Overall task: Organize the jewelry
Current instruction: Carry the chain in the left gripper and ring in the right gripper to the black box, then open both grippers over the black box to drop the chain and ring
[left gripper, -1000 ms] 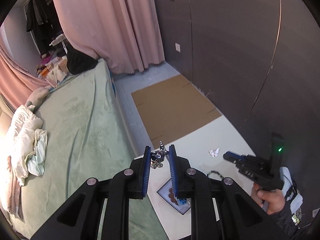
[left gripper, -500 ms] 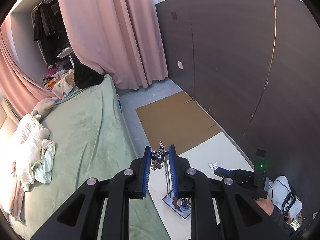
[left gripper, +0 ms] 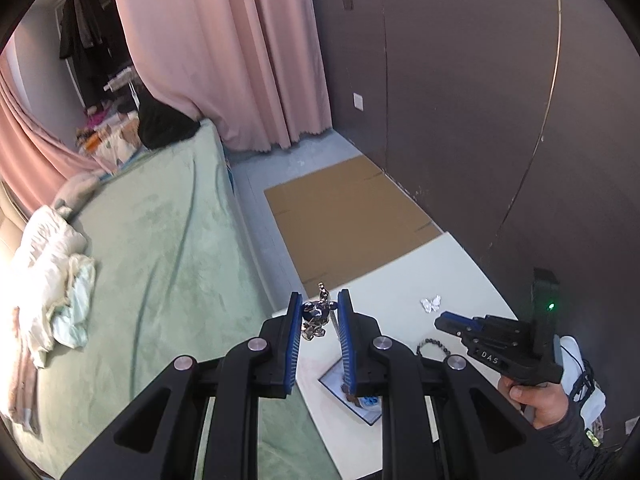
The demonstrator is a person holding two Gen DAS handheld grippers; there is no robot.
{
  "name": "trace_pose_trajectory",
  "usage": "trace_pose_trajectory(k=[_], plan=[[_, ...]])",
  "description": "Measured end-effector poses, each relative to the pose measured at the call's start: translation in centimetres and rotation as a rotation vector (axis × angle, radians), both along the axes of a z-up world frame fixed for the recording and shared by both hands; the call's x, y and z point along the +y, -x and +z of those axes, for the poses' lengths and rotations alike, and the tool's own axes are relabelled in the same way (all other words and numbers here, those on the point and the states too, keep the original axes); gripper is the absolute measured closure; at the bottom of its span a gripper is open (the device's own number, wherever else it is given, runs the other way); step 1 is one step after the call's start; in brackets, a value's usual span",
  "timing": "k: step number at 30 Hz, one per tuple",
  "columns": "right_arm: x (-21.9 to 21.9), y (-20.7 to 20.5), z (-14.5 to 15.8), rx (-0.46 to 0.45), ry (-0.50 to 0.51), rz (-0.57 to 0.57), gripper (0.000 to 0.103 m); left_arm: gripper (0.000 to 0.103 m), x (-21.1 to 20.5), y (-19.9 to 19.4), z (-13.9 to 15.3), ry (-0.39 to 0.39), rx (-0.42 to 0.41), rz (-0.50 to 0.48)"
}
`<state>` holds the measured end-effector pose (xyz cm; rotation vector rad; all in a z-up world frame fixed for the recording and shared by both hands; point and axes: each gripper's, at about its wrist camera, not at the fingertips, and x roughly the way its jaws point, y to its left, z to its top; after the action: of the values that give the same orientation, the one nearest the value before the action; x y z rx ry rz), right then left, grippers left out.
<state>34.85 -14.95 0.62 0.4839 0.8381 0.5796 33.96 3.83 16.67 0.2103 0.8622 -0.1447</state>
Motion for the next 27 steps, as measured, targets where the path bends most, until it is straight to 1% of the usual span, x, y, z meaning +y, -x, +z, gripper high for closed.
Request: trace_pose_trajectory(k=[5,9,11,12,17,19,20,21,22,23,25,27], plan=[[0.2,-0.5,-0.3,0.012,-0.004,0.005,0.090,0.087,0.6,-1.0,-4.7,0.051,0.061,0.001],[0.7,-0.6,-0.4,0.014,0.004,0.009,0.090,0.087,1.0,-1.8,-9.0,0.110,0.120,0.003],[0.8,-0.7,-0.5,0.015,0.011,0.011,0.090,0.087,1.4,-2.0,-10.6,0.137,0.137,0.009],[1.0,-0.7,-0.6,0.016,0.015,0.012,0.090,0.087,1.7,-2.2,-11.8,0.161,0.149,0.018],[1.9,-1.1,-1.2,0.032,0.037,0.016,0.090,0.086,2.9,-2.8,-15.6,0.219,0.178,0.057],[2.3,-1.2,-1.3,0.034,0.043,0.018,0.090,0.086,3.9,-2.7,-17.1,0.270,0.185,0.091],[2.5,-1.3,-1.3,0.035,0.045,0.020,0.090,0.082,4.3,-2.5,-17.9,0.294,0.179,0.114],[2.7,-1.3,-1.3,0.036,0.047,0.021,0.090,0.075,4.6,-2.3,-18.3,0.302,0.170,0.126],[2.9,-1.4,-1.4,0.038,0.048,0.025,0.090,0.054,4.9,-2.1,-18.8,0.320,0.157,0.139],[3.1,-1.4,-1.5,0.040,0.049,0.028,0.090,0.042,5.2,-1.7,-19.2,0.346,0.139,0.155],[3.7,-1.6,-1.7,0.045,0.052,0.036,0.090,0.042,6.0,-0.8,-19.9,0.413,0.097,0.182],[4.4,-1.8,-2.0,0.051,0.052,0.048,0.090,0.039,6.6,-0.3,-20.7,0.454,0.075,0.214]])
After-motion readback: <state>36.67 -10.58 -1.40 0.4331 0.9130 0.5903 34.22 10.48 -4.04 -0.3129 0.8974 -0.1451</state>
